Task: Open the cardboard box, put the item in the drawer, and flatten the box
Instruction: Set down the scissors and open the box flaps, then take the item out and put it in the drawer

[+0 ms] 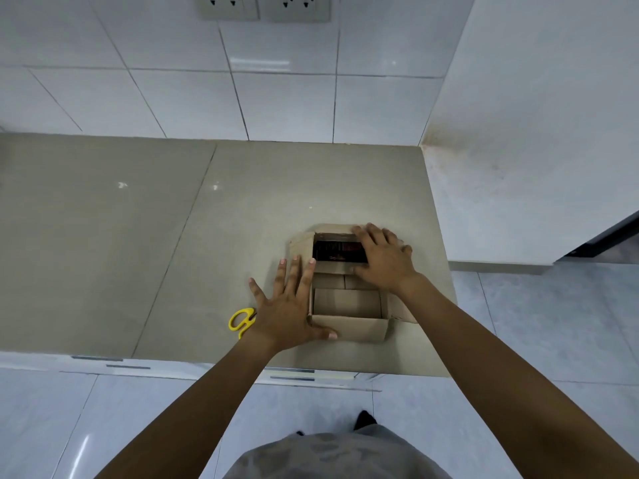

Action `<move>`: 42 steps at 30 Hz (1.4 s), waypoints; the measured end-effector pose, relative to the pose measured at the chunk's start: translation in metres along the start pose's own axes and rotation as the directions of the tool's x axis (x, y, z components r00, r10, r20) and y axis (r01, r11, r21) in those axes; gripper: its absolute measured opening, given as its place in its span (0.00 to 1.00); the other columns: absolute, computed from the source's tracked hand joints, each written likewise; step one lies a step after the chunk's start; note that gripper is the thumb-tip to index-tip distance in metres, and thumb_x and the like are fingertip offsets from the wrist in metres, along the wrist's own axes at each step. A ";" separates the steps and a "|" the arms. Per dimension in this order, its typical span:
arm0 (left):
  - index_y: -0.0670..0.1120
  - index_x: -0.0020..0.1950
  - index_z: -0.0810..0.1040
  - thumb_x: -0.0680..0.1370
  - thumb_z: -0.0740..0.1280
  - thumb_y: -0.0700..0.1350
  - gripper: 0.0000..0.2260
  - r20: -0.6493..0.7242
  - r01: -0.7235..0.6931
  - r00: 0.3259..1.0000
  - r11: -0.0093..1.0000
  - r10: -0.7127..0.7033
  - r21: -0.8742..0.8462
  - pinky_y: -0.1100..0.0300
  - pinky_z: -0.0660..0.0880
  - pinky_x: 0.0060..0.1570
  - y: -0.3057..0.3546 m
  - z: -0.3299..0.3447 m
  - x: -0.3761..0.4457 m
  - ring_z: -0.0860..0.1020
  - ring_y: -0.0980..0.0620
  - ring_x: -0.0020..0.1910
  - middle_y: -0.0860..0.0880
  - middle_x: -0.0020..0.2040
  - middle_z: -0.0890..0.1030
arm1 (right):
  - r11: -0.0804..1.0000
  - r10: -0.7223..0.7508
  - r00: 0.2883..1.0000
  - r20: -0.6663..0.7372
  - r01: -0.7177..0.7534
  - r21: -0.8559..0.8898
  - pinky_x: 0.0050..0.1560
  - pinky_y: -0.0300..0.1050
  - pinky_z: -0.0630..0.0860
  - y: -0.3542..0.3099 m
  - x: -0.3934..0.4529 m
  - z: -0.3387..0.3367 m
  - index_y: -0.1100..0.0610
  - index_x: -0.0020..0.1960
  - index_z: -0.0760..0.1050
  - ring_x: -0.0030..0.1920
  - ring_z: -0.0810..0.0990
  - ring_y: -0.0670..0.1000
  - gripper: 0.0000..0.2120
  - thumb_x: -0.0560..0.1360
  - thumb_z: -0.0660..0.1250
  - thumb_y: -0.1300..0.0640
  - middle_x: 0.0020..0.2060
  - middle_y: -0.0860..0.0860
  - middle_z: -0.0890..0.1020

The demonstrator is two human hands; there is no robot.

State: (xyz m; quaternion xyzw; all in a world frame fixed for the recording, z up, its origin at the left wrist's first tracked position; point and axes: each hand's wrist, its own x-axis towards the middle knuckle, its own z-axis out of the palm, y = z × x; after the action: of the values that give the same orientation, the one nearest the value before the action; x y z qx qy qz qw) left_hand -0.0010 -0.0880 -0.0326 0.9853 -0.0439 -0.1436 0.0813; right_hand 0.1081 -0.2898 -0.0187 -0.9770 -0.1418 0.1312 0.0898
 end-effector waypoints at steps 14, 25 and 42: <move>0.57 0.70 0.22 0.63 0.59 0.78 0.56 0.074 0.113 0.991 0.993 -0.112 -0.019 0.22 0.42 0.63 0.006 -0.009 0.029 0.32 0.43 0.76 0.48 0.78 0.33 | 0.982 -0.175 0.976 -0.132 0.182 0.041 0.68 0.75 0.53 0.014 0.028 0.000 0.42 0.72 0.63 0.77 0.47 0.63 0.31 0.72 0.69 0.48 0.79 0.52 0.43; 0.59 0.69 0.21 0.64 0.60 0.77 0.55 0.076 0.123 0.990 0.992 -0.121 -0.025 0.22 0.42 0.63 0.005 -0.008 0.030 0.34 0.43 0.76 0.47 0.79 0.35 | 0.996 -0.038 0.999 -0.007 0.037 -0.078 0.65 0.81 0.53 -0.005 0.040 0.001 0.60 0.71 0.62 0.76 0.49 0.64 0.33 0.73 0.69 0.47 0.78 0.55 0.48; 0.68 0.71 0.29 0.59 0.73 0.71 0.59 0.059 0.098 0.995 0.931 -0.083 -0.351 0.28 0.57 0.65 0.002 -0.008 0.020 0.50 0.43 0.78 0.44 0.80 0.43 | 0.930 0.031 0.820 -0.571 0.185 0.317 0.64 0.55 0.69 -0.030 -0.113 0.038 0.60 0.65 0.72 0.62 0.74 0.58 0.21 0.73 0.66 0.55 0.59 0.58 0.78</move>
State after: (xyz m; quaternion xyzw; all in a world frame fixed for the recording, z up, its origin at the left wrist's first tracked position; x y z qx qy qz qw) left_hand 0.0204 -0.0909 -0.0297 0.9523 0.0262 -0.1738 0.2495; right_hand -0.0147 -0.2903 -0.0224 -0.9317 -0.1224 -0.1449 0.3099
